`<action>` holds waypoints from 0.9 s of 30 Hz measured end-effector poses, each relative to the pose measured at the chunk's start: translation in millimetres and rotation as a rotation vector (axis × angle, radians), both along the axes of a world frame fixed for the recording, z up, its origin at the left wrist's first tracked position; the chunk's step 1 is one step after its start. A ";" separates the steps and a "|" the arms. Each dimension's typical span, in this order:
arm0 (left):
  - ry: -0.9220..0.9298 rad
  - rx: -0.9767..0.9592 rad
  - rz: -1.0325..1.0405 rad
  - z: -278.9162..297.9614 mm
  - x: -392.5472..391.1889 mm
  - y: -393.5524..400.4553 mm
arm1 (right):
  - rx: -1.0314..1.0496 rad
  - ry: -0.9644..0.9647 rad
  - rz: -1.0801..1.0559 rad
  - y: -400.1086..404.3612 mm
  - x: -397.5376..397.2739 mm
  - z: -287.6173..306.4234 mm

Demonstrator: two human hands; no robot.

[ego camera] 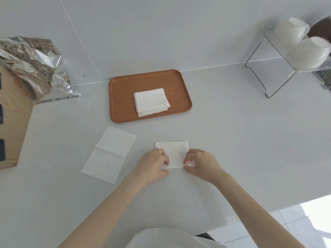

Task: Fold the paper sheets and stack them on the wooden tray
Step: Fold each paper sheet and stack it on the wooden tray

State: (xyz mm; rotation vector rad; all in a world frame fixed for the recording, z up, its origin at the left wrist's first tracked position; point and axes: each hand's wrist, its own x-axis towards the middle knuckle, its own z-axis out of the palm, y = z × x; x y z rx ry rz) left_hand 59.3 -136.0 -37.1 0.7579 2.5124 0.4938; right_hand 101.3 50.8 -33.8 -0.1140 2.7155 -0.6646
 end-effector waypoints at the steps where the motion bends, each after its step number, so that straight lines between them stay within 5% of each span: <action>1: 0.013 0.001 -0.001 -1.7 2.8 -0.3 | 0.015 0.010 0.011 -0.6 2.0 -1.5; 11: 0.089 0.170 0.089 -15.2 15.8 -8.8 | 0.051 0.173 0.057 -2.6 4.9 -13.6; 27: 0.205 0.691 0.575 66.2 -113.3 -20.3 | -0.625 0.252 -0.282 -9.5 -146.7 78.9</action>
